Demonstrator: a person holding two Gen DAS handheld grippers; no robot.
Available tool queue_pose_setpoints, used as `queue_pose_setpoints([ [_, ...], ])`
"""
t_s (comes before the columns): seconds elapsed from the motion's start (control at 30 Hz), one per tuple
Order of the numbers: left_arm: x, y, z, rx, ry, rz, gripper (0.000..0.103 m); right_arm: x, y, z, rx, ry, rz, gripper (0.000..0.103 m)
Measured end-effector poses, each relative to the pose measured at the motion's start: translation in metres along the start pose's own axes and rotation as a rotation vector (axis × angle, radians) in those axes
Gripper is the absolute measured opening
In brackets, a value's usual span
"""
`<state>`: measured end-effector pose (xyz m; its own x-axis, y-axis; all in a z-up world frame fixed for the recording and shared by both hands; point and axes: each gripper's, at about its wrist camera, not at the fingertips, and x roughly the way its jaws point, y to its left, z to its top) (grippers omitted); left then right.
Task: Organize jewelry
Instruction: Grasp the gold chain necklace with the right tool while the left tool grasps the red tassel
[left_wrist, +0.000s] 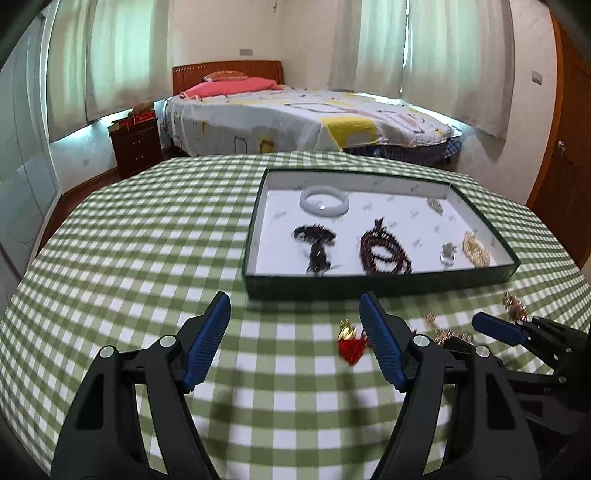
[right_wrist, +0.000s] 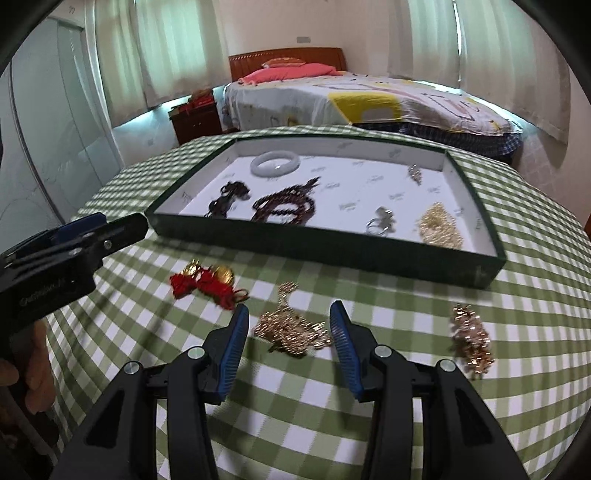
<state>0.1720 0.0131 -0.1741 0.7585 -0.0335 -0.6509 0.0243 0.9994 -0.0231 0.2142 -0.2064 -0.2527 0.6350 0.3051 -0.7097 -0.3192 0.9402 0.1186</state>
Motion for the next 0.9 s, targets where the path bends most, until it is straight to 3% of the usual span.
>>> queue_pose_setpoints([
  [0.27, 0.004, 0.004, -0.013, 0.0, 0.035, 0.001, 0.071, 0.01, 0.005, -0.001, -0.035, 0.041, -0.047, 0.044],
  [0.4, 0.007, -0.001, -0.018, 0.008, 0.054, -0.015, 0.071, 0.007, 0.0, -0.003, -0.03, 0.033, -0.035, 0.017],
  [0.43, 0.008, -0.003, -0.018, 0.01, 0.057, -0.02, 0.071, 0.007, -0.001, -0.003, -0.028, 0.033, -0.032, 0.015],
  [0.9, 0.021, -0.022, -0.024, 0.058, 0.112, -0.056, 0.057, -0.01, -0.029, -0.004, 0.035, 0.0, -0.044, 0.012],
])
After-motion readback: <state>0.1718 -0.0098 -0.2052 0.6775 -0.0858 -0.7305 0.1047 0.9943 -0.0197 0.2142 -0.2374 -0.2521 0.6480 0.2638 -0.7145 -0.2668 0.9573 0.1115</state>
